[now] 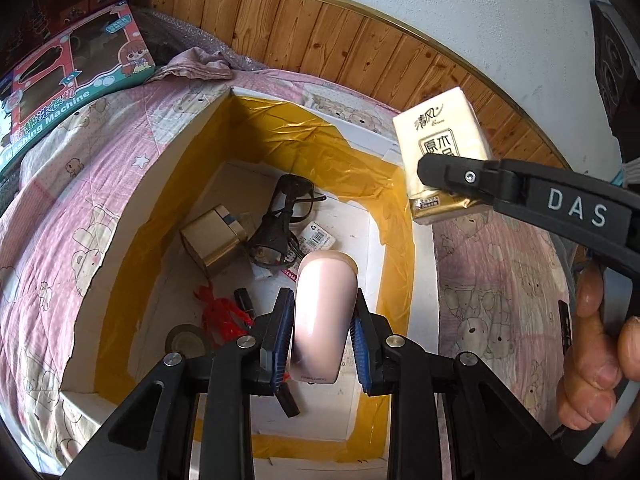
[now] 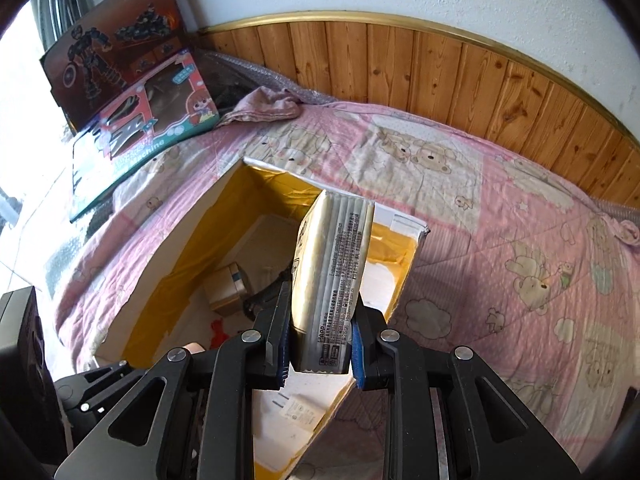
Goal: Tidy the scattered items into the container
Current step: 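Lower and open both tools to drop the tissue pack and stapler into the box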
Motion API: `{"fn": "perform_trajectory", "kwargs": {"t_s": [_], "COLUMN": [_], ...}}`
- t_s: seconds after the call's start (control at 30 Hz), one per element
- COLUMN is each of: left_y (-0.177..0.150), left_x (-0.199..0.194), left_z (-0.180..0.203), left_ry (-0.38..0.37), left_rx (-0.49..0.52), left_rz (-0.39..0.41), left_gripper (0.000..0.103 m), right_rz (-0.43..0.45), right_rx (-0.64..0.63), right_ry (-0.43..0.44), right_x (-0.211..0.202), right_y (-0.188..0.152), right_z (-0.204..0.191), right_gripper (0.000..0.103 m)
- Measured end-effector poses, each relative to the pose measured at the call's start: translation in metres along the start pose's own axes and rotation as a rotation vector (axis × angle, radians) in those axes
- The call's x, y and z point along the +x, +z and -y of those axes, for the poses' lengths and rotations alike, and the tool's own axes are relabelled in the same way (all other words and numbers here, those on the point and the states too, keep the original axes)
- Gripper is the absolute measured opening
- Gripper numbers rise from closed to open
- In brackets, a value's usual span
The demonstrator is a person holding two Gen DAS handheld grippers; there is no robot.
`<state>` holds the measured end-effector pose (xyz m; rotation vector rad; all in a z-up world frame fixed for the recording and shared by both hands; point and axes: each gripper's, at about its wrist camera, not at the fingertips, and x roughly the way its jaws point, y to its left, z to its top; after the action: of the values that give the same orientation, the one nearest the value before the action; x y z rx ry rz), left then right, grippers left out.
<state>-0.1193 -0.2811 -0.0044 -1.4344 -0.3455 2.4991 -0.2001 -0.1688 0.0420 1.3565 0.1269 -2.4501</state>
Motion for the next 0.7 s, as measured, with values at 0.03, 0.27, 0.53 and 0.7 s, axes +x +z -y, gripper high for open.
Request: {"fn": "perform_trajectory", "kwargs": {"t_s": [0.03, 0.27, 0.53, 0.7], "left_y": [0.002, 0.006, 0.01, 0.013], "left_x": [0.004, 0.03, 0.042, 0.039], "left_z": [0.002, -0.002, -0.009, -0.02], "left_ry": [-0.003, -0.037, -0.045, -0.025], "left_rx": [0.002, -0.055, -0.072, -0.103], "left_rz": [-0.01, -0.093, -0.098, -0.079], "left_gripper": [0.028, 0.028, 0.029, 0.055], "right_rz": [-0.009, -0.099, -0.12, -0.106], "right_rx": [-0.002, -0.032, -0.039, -0.027], "right_ry": [-0.002, -0.019, -0.077, -0.087], "right_x": [0.005, 0.042, 0.071, 0.072], "right_y": [0.002, 0.012, 0.012, 0.003], "right_z": [0.001, 0.007, 0.017, 0.024], "right_gripper": [0.025, 0.025, 0.029, 0.044]}}
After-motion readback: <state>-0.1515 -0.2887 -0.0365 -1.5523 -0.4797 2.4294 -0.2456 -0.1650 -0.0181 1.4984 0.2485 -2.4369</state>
